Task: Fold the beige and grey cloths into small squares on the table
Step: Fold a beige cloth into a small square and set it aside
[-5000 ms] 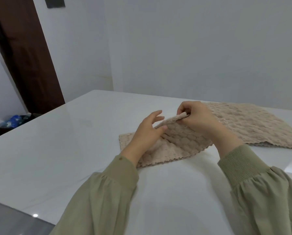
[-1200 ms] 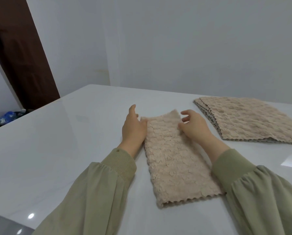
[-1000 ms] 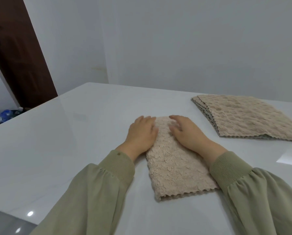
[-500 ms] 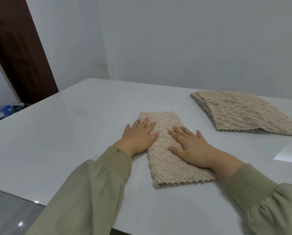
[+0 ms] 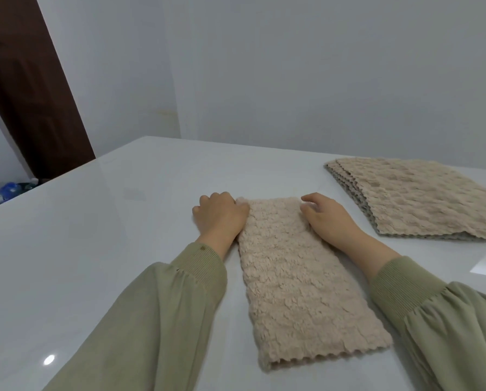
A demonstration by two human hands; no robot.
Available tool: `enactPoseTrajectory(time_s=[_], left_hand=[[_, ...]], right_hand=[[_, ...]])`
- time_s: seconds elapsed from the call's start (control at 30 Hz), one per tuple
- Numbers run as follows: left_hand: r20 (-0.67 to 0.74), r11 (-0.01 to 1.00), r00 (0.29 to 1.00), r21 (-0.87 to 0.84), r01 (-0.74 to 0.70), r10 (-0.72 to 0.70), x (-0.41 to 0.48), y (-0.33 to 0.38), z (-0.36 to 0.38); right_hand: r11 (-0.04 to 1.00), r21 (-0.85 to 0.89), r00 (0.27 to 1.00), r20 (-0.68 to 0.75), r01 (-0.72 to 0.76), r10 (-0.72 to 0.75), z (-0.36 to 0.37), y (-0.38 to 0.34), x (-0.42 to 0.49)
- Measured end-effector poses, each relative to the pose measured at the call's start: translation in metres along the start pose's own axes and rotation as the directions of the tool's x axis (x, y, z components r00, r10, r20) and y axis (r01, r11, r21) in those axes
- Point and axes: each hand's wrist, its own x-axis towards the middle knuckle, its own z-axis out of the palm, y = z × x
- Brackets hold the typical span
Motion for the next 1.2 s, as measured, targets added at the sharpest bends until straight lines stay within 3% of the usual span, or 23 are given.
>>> enactPoseTrajectory(time_s=[0.1,0.2,0.27,0.4,0.5,0.63,0.73,0.8,0.87,0.93,1.07,1.13,1.2], left_hand=[[-0.005,0.957,1.0,-0.288,-0.03,0.03,-0.001,0.001,-0.001],[0.028,0.696,0.998,-0.718,-0.023,0.061,-0.008,0.005,-0.009],[-0.001,0.582,0.996,-0.812,-0.051,0.086,-0.012,0.009,-0.014],[-0.055,0.496,0.994,-0.863,-0.096,0.097,-0.018,0.014,-0.018],[-0.042,0.418,0.997,-0.906,-0.065,0.064,-0.022,0.011,-0.022],[0.157,0.417,0.987,-0.9,0.129,0.033,-0.017,0.001,-0.025],[0.268,0.452,0.963,-0.863,0.225,0.033,-0.015,-0.004,-0.03],[0.182,0.506,0.983,-0.847,0.163,-0.013,-0.014,-0.005,-0.032],[0.004,0.702,1.0,-0.712,0.018,-0.022,-0.012,-0.002,-0.035],[-0.143,0.787,0.99,-0.611,-0.085,-0.005,-0.015,0.003,-0.041],[-0.268,0.617,0.963,-0.763,-0.192,-0.032,-0.02,0.009,-0.049],[-0.21,0.517,0.977,-0.841,-0.16,-0.04,-0.022,0.008,-0.045],[-0.069,0.394,0.996,-0.918,-0.039,-0.062,-0.029,0.007,-0.041]], right_hand=[[0.997,0.068,0.999,0.039,-0.019,0.016,0.002,0.001,0.015],[0.964,0.264,0.994,0.111,-0.028,-0.002,0.0,-0.001,0.026],[0.885,0.461,0.991,0.13,-0.069,0.009,-0.001,-0.005,0.032],[0.676,0.701,0.973,0.195,-0.228,0.126,0.0,-0.008,0.036],[0.555,0.755,0.937,0.26,-0.348,0.233,-0.004,-0.009,0.036],[0.701,0.638,0.947,0.239,-0.32,0.215,-0.01,-0.013,0.032],[0.853,0.474,0.976,0.111,-0.218,0.187,-0.012,-0.014,0.031],[0.916,0.37,0.987,0.025,-0.155,0.157,-0.016,-0.018,0.028],[0.941,0.32,0.992,-0.029,-0.106,0.122,-0.019,-0.026,0.025],[0.951,0.306,0.991,-0.105,-0.046,0.082,-0.018,-0.035,0.021],[0.822,0.547,0.954,-0.299,0.158,0.016,-0.013,-0.054,0.012],[0.785,0.584,0.941,-0.339,0.205,0.007,-0.01,-0.053,0.007],[0.779,0.602,0.946,-0.322,0.177,0.034,-0.003,-0.048,-0.001]])
